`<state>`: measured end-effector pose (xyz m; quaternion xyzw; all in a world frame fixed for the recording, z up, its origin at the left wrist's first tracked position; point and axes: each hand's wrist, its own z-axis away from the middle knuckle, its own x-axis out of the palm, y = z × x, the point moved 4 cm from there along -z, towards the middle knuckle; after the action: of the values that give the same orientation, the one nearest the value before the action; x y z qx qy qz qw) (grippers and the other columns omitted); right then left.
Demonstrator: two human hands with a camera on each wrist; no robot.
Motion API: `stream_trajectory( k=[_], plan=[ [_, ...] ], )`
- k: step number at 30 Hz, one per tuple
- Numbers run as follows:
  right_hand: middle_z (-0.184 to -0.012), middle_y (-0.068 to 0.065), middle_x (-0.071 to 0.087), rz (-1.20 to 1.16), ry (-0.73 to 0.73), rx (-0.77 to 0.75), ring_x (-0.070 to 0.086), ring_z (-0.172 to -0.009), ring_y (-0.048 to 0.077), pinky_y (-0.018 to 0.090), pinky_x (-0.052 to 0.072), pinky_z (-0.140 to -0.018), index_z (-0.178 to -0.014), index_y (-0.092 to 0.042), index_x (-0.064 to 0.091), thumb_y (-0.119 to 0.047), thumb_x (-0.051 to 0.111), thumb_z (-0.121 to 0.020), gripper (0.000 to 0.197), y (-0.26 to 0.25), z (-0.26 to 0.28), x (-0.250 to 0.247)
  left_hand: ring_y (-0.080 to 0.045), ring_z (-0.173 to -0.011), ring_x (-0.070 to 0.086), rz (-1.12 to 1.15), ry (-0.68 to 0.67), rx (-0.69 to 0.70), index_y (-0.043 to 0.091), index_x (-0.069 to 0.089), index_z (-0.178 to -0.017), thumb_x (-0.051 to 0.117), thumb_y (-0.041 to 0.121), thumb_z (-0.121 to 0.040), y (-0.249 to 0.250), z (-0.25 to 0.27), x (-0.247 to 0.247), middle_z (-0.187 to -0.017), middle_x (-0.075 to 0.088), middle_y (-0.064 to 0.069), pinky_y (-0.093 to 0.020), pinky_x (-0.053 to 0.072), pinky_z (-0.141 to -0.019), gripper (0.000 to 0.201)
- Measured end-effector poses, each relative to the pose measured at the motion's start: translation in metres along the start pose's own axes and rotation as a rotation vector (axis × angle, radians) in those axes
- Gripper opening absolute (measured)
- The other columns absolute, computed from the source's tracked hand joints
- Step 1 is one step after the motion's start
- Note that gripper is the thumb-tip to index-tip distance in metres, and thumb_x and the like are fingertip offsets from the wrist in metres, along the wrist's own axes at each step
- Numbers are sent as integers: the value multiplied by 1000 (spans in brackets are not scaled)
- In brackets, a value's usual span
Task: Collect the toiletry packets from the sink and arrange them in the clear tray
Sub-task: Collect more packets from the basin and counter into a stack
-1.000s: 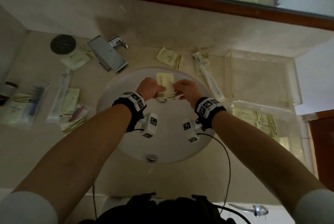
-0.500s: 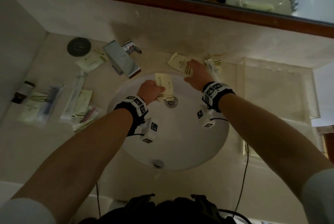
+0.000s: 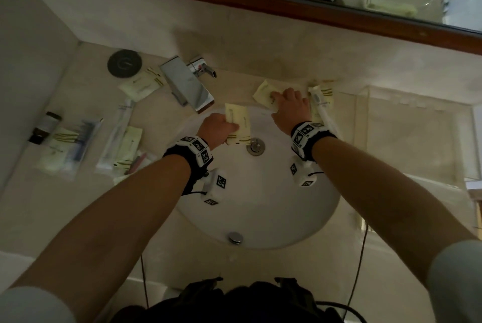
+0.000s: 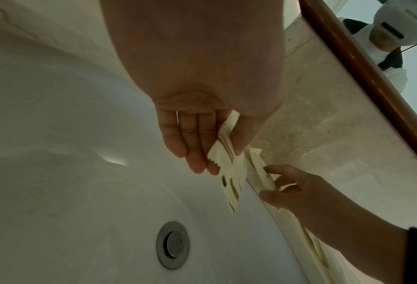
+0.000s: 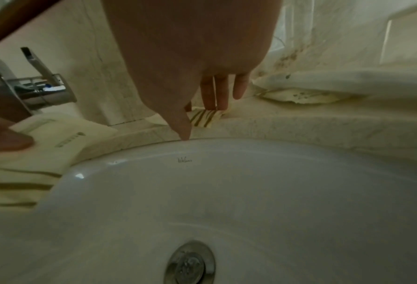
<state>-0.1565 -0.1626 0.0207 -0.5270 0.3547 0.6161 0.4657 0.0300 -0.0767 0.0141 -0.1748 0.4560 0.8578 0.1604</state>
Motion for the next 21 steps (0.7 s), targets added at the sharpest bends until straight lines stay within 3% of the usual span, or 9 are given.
stream_trajectory(
  k=[3,6,9,12,18,21],
  plan=[
    [-130,13,46,98,35,23,44,-119,34,48,35,-99,-133,-18,42,-34,60,-87,52,-2,2,1,-15,-56,55,-25,-11,4,3,67,-89,61,18,-89,1,2,0,-69,61,-6,-22,45,-52,17],
    [-128,12,47,180,43,17,46,-117,33,47,37,-97,-132,-17,41,-33,59,-88,50,-5,5,1,-13,-55,55,-23,-17,8,3,66,-88,61,18,-89,1,4,-1,-65,59,-2,-14,43,-44,15],
    [-125,13,51,214,58,11,46,-115,33,46,37,-95,-129,-17,46,-22,49,-92,38,-9,5,-3,-15,-58,57,-22,-11,16,4,68,-91,61,18,-89,1,7,-4,-69,62,-4,-19,47,-51,16],
    [-126,15,52,153,28,63,43,-119,34,47,36,-98,-128,-18,52,-16,43,-92,38,-8,7,-6,-24,-70,62,-27,-19,11,0,70,-98,62,20,-88,0,9,-4,-84,68,-14,-29,50,-63,23],
    [-120,13,57,-73,0,158,48,-116,34,43,39,-97,-117,-10,57,-17,40,-91,32,-4,18,-11,-24,-77,61,-103,-93,-13,-2,68,-106,61,24,-89,0,13,2,-97,69,-18,-27,49,-59,32],
    [-110,15,63,-297,-43,207,56,-104,35,37,45,-86,-112,-6,57,-16,38,-93,29,0,29,-15,-24,-81,61,-151,-97,10,-1,67,-108,61,24,-90,7,16,6,-101,68,-17,-27,50,-59,32]
  ],
)
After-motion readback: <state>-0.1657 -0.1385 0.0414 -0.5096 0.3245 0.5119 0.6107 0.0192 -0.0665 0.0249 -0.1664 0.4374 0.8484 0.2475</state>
